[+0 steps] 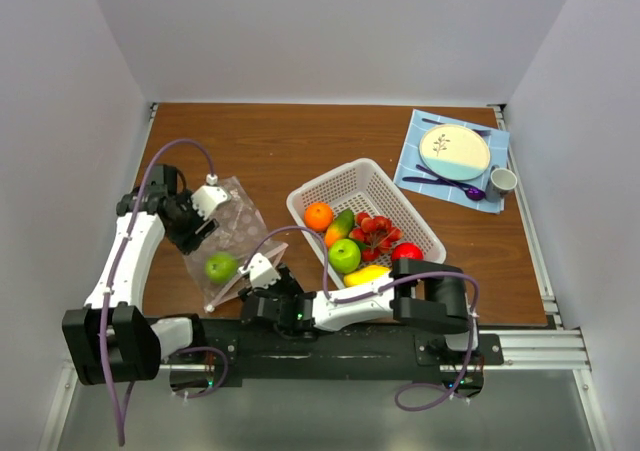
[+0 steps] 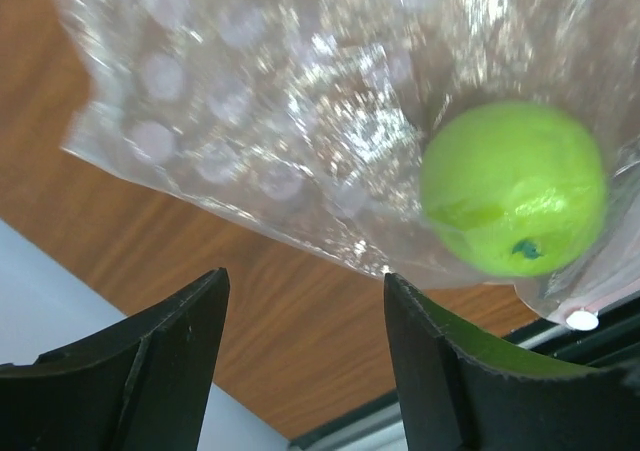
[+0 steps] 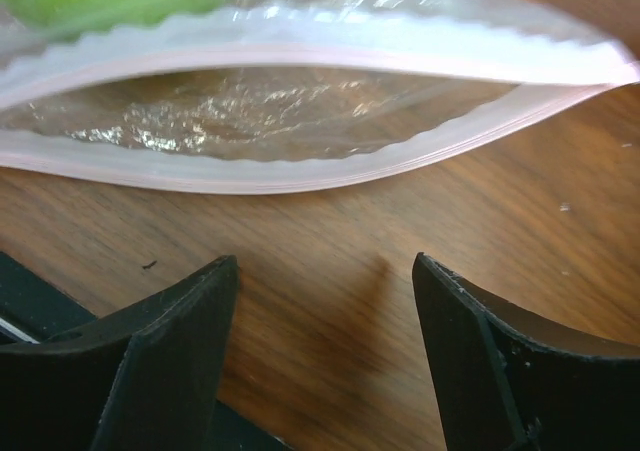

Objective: Open the zip-top bag and remove the fake food

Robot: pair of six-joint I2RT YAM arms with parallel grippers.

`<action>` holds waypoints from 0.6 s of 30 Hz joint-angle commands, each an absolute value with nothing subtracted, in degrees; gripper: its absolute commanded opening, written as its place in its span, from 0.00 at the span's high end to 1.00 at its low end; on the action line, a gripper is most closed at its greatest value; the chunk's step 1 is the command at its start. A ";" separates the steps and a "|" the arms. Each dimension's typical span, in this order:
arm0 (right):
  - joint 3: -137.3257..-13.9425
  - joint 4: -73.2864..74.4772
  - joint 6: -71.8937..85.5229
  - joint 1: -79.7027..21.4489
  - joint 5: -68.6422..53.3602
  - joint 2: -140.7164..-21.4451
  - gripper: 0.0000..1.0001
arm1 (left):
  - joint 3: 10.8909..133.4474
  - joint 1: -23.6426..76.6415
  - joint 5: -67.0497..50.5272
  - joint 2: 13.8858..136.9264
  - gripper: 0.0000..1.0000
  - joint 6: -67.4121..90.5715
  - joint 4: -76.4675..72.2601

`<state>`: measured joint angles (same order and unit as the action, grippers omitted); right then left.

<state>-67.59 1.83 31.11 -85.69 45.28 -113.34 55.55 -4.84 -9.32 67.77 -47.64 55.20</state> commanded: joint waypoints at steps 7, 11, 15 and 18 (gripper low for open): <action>-70.84 -2.99 29.62 -86.31 47.55 -110.91 0.30 | 49.92 -5.45 -5.71 71.27 0.34 -42.98 42.81; -72.25 -3.25 28.65 -86.31 47.29 -112.32 0.30 | 52.99 -5.27 -7.90 76.19 0.36 -40.78 43.06; -73.99 -4.66 26.37 -86.31 46.67 -113.46 0.30 | 52.03 -3.35 -9.23 76.99 0.36 -41.31 44.20; -76.19 -3.43 25.31 -86.22 46.58 -115.22 0.31 | 50.19 -1.50 -9.32 76.38 0.37 -42.27 45.43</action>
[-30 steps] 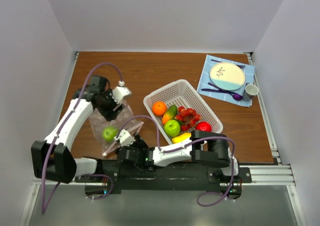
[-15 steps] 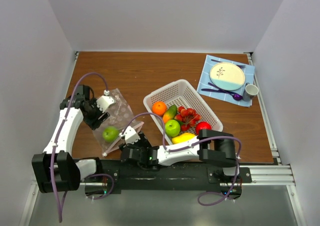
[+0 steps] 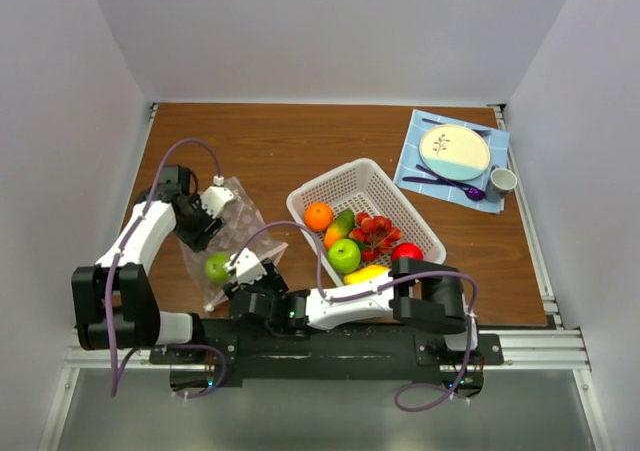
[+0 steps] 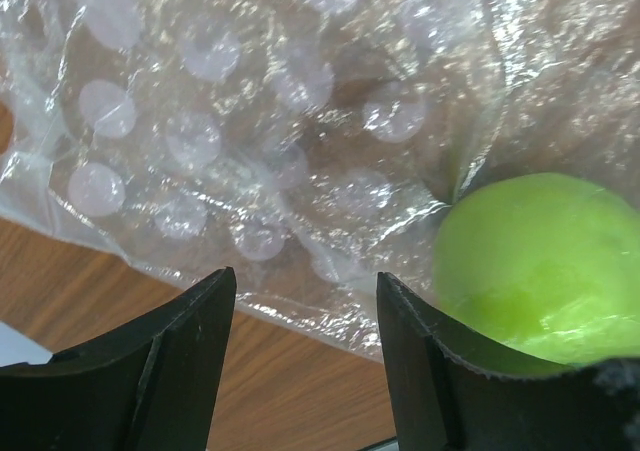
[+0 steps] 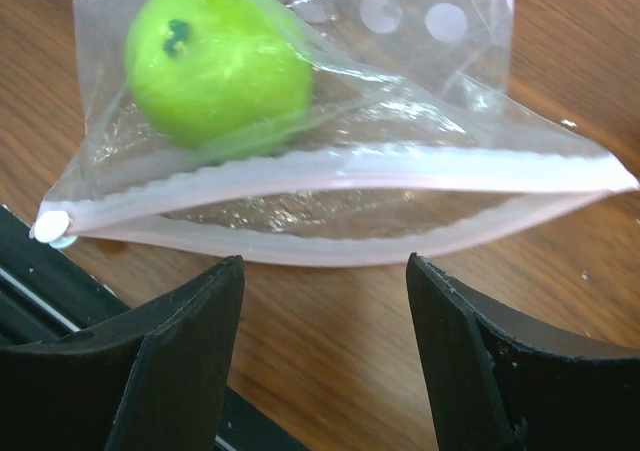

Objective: Open the zip-top bag and remove the fake food

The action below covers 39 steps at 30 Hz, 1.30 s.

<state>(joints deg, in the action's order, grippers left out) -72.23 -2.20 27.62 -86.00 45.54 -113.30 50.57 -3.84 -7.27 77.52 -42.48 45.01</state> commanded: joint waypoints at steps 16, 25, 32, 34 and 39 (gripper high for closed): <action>-76.82 -3.95 26.19 -85.34 44.65 -117.95 0.31 | 45.17 9.48 -10.28 75.59 0.37 -38.07 45.26; -78.22 -5.80 26.46 -85.08 41.66 -119.18 0.15 | 44.91 16.26 -10.90 77.34 0.39 -33.23 43.95; -78.31 -6.15 28.12 -85.17 42.10 -120.32 0.10 | 42.63 16.87 -12.13 76.04 0.40 -33.40 44.56; -78.05 -5.45 28.30 -85.17 42.62 -120.32 0.11 | 42.01 16.87 -11.52 75.06 0.40 -34.45 45.26; -76.12 -5.10 30.06 -84.46 42.28 -118.83 0.31 | 41.31 16.87 -9.67 74.00 0.40 -35.07 44.65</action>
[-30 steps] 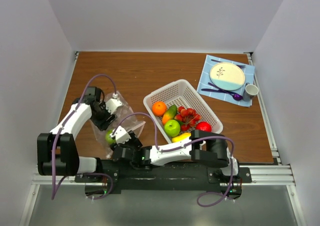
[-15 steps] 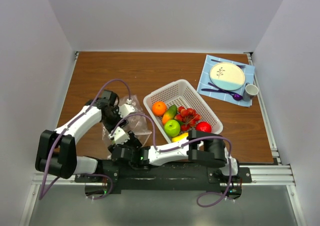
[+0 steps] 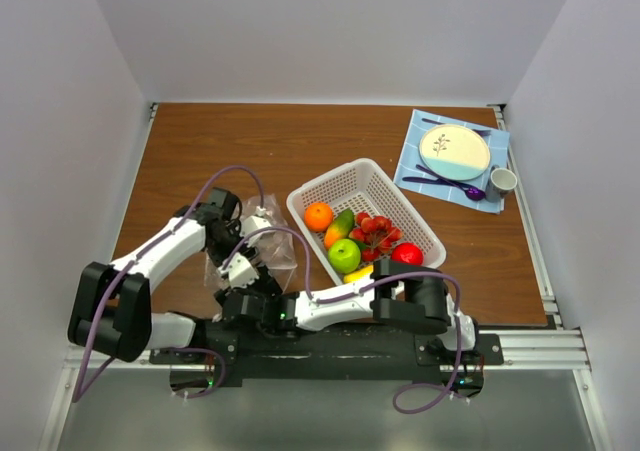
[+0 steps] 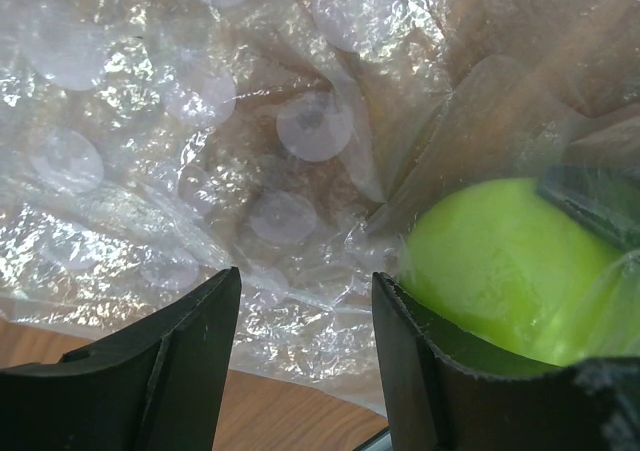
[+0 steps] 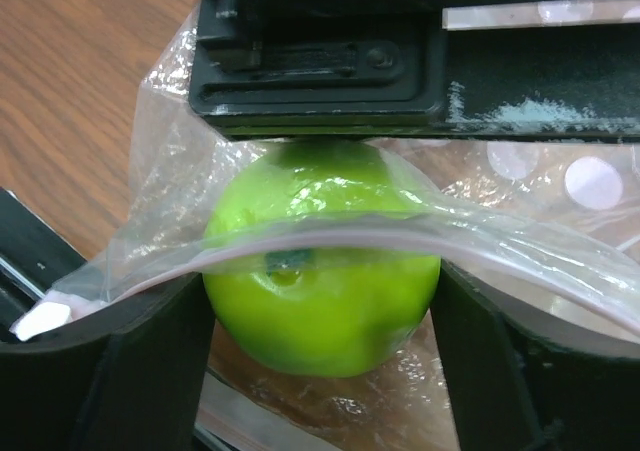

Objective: Open the zip-top bag and remove the fake food

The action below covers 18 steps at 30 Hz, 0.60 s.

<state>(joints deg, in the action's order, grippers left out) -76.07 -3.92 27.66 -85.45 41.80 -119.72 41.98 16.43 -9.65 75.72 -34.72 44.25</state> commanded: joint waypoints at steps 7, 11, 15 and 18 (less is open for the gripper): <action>-69.98 -3.52 33.13 -84.81 42.71 -113.39 0.61 | 40.87 15.39 -6.77 75.76 0.40 -34.45 41.66; -67.24 -2.11 33.05 -85.87 43.59 -108.03 0.88 | 40.52 12.14 -5.89 78.31 0.40 -35.33 39.99; -66.18 1.13 32.96 -86.57 43.33 -102.05 0.88 | 40.43 8.71 -5.01 80.85 0.40 -36.73 38.94; -65.48 3.86 33.05 -86.92 43.24 -97.39 0.86 | 40.08 7.38 -3.87 81.74 0.40 -36.91 38.06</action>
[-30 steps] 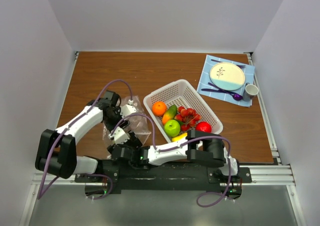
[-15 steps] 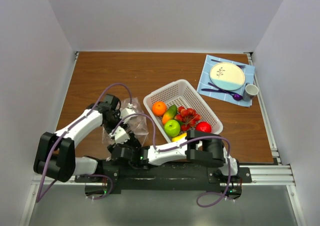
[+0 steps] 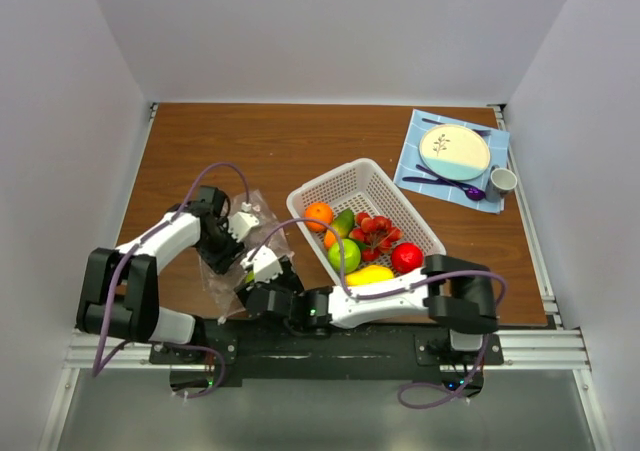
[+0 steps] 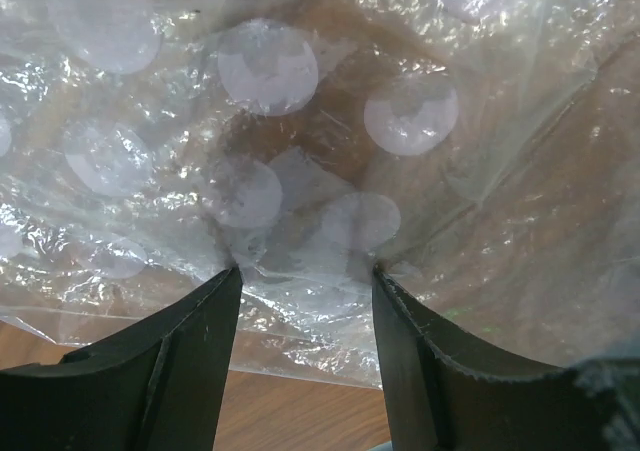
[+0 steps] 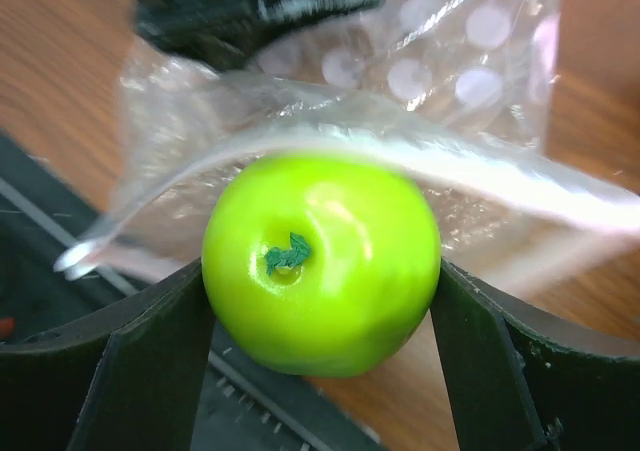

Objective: Open the zip-top bag and remove the fake food

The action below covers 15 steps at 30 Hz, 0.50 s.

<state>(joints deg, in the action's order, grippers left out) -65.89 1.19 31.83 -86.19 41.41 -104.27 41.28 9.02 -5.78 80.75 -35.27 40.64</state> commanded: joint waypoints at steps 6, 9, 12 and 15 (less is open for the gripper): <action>-64.34 15.53 34.28 -86.23 52.97 -85.09 0.82 | 41.30 4.14 -2.20 81.30 0.43 -34.91 34.81; -64.16 21.43 37.16 -80.09 53.44 -79.82 0.75 | 46.48 2.38 -5.78 78.93 0.41 -30.43 35.41; -62.76 25.74 37.35 -74.98 53.53 -74.29 0.56 | 52.98 2.29 -11.83 74.19 0.36 -25.86 38.39; -63.71 29.78 37.53 -71.90 53.88 -71.81 0.28 | 58.61 2.29 -17.03 69.62 0.30 -23.04 41.91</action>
